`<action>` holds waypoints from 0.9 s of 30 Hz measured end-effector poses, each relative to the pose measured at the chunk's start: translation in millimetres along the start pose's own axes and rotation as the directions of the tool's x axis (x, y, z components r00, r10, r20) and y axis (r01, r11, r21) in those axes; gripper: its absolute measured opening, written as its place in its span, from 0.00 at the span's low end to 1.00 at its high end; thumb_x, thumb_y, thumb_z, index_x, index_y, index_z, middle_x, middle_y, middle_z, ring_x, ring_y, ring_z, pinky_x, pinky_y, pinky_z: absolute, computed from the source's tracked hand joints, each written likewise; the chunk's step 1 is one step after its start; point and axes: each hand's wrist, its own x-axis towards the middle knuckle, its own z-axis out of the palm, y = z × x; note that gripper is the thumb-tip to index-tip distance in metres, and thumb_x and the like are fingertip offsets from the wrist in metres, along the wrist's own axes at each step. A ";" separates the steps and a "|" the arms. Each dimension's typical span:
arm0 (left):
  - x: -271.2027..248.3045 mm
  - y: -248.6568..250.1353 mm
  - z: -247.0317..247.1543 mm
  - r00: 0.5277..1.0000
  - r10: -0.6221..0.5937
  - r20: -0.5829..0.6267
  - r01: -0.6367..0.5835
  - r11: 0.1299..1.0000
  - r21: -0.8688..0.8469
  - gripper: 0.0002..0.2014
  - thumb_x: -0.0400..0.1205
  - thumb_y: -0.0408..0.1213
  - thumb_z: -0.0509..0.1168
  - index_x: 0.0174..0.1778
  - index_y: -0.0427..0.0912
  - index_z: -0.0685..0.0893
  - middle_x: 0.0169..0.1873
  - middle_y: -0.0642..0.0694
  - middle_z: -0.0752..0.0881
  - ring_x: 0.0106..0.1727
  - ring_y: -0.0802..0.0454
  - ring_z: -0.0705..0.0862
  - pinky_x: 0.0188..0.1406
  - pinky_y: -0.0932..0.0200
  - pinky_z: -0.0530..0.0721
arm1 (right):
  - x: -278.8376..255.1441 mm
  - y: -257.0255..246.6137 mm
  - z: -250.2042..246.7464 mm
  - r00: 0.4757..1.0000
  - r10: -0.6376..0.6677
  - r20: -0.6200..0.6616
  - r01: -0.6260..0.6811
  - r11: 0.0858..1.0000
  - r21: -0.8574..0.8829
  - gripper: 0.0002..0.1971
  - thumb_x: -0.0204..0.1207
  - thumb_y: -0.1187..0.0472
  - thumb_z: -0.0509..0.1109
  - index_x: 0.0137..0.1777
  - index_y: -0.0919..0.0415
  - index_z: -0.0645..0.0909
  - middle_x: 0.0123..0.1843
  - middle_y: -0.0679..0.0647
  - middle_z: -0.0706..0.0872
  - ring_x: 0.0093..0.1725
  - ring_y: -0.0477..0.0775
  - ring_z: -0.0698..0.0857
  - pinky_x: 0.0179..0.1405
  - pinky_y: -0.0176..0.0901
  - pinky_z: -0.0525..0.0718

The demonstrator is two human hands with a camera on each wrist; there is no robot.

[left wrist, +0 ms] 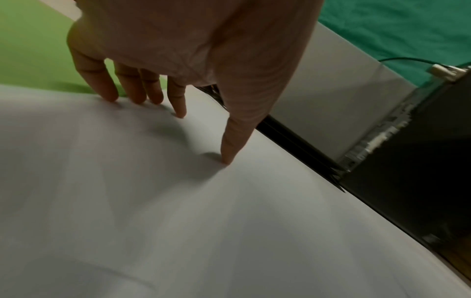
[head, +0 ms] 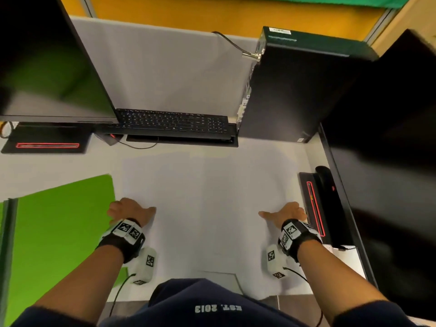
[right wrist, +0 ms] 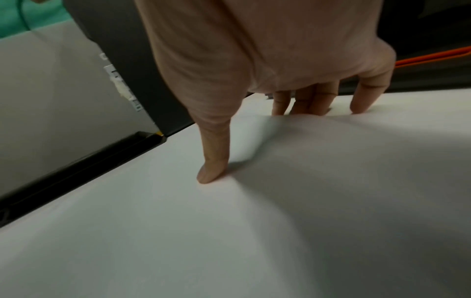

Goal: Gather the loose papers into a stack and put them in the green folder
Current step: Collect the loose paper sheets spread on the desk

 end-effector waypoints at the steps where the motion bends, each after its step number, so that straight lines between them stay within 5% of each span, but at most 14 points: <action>1: -4.8 5.5 4.4 1.000 0.029 0.005 -0.029 1.000 -0.011 0.49 0.68 0.58 0.72 0.76 0.30 0.63 0.76 0.30 0.63 0.78 0.33 0.60 0.75 0.40 0.64 | -3.5 -2.7 3.4 0.999 -0.025 0.022 0.025 1.000 0.007 0.60 0.51 0.33 0.80 0.77 0.68 0.61 0.73 0.64 0.73 0.74 0.65 0.71 0.73 0.56 0.73; 5: -24.6 19.3 14.0 0.996 0.086 0.002 -0.086 0.990 -0.108 0.44 0.66 0.51 0.77 0.74 0.35 0.66 0.74 0.32 0.63 0.75 0.34 0.62 0.73 0.38 0.67 | -8.6 -9.5 11.1 0.997 -0.066 0.047 0.058 0.985 0.165 0.55 0.57 0.44 0.83 0.79 0.64 0.59 0.75 0.64 0.66 0.77 0.66 0.64 0.75 0.58 0.68; 11: -16.4 18.6 -1.0 0.994 -0.108 -0.006 0.106 0.982 -0.159 0.56 0.63 0.62 0.74 0.75 0.25 0.60 0.76 0.27 0.62 0.78 0.33 0.61 0.75 0.42 0.64 | -8.9 -3.8 3.5 0.998 0.059 0.027 -0.063 0.975 0.212 0.55 0.58 0.42 0.82 0.77 0.70 0.59 0.76 0.68 0.67 0.75 0.67 0.67 0.77 0.58 0.69; 19: -36.1 54.7 25.6 0.985 0.094 0.143 -0.065 0.979 -0.192 0.53 0.64 0.65 0.71 0.76 0.29 0.66 0.73 0.31 0.70 0.75 0.34 0.67 0.74 0.44 0.69 | -17.4 -28.4 22.2 0.978 -0.102 0.180 0.058 0.970 0.234 0.50 0.64 0.47 0.79 0.80 0.67 0.58 0.79 0.62 0.65 0.78 0.63 0.66 0.78 0.53 0.68; 23: -33.2 53.9 29.5 0.991 0.062 0.115 -0.036 0.976 -0.216 0.54 0.62 0.67 0.69 0.73 0.27 0.69 0.72 0.29 0.73 0.74 0.33 0.70 0.74 0.42 0.70 | -9.5 -25.9 12.4 0.985 -0.021 0.172 -0.062 0.887 0.459 0.46 0.66 0.52 0.80 0.79 0.66 0.60 0.78 0.63 0.65 0.76 0.64 0.70 0.75 0.55 0.73; 27: -51.5 68.2 36.8 0.972 0.125 0.201 -0.081 0.974 -0.210 0.51 0.69 0.64 0.68 0.77 0.28 0.63 0.75 0.30 0.68 0.77 0.35 0.65 0.77 0.44 0.66 | -11.6 -45.6 10.3 0.966 0.107 0.234 -0.192 0.905 0.380 0.51 0.72 0.43 0.70 0.83 0.67 0.43 0.85 0.63 0.51 0.83 0.64 0.56 0.84 0.57 0.56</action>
